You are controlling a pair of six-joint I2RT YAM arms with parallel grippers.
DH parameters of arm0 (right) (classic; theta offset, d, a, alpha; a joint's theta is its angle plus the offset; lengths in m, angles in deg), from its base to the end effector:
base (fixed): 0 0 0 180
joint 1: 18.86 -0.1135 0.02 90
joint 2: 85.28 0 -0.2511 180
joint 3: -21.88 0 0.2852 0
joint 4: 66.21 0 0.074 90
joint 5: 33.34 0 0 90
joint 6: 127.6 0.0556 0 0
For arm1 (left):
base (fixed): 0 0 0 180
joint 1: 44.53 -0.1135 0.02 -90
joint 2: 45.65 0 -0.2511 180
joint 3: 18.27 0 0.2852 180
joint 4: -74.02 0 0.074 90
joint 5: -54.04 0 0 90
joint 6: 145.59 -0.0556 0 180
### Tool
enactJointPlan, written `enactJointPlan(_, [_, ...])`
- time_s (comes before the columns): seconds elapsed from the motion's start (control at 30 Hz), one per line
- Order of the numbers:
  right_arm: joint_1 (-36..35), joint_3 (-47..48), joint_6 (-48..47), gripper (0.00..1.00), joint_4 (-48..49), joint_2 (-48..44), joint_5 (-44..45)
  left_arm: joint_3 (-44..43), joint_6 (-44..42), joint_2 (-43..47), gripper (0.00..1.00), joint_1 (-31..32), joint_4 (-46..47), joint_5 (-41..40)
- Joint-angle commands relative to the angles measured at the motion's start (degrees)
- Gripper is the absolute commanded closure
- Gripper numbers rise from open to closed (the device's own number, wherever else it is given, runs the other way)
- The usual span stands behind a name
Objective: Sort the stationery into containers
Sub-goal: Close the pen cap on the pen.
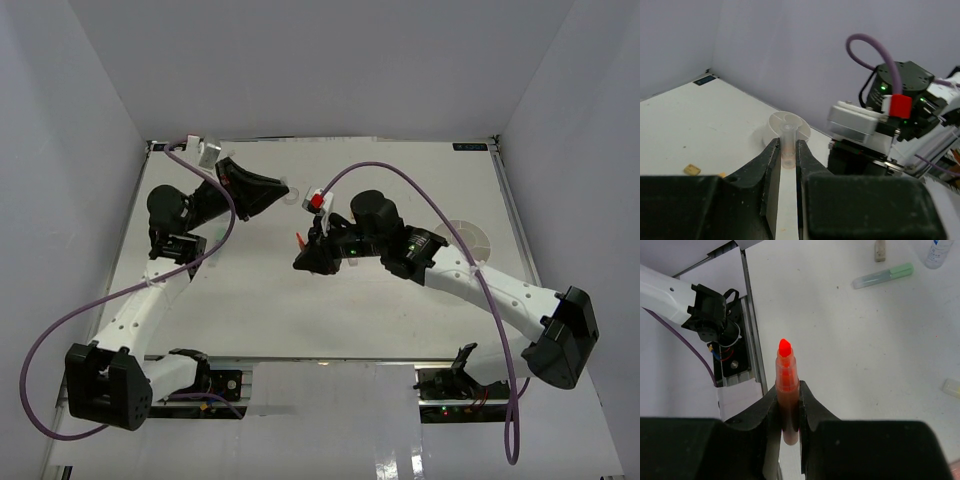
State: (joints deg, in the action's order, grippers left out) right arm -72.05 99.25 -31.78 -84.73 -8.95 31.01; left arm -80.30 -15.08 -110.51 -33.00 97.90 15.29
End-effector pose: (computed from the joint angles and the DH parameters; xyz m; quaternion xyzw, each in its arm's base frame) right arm 0.1989 0.3060 0.3254 -0.4361 0.6673 0.4398 0.4138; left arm 0.2850 -0.1024 0.3658 0.2175 0.5833 -0.5461 0.5606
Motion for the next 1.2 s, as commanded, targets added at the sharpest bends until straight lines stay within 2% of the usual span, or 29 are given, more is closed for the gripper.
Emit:
enactJointPlan(0.0, [-0.42,3.06,2.08,0.92,0.83,0.13,-0.01,-1.18,0.00,1.84,1.00,1.91,8.16,6.32])
enactJointPlan(0.3, [-0.69,3.50,3.05,0.92,3.11,-0.40,0.16,1.37,3.61,3.69,1.00,4.64,14.77,6.33])
enactJointPlan(0.67, [-0.69,1.04,3.58,0.92,9.36,-4.26,2.97,4.10,3.34,4.83,1.00,5.52,14.77,4.74])
enactJointPlan(1.17, [-0.60,0.86,3.76,0.92,10.68,-3.39,1.48,4.45,6.94,4.39,1.00,5.87,18.19,2.20])
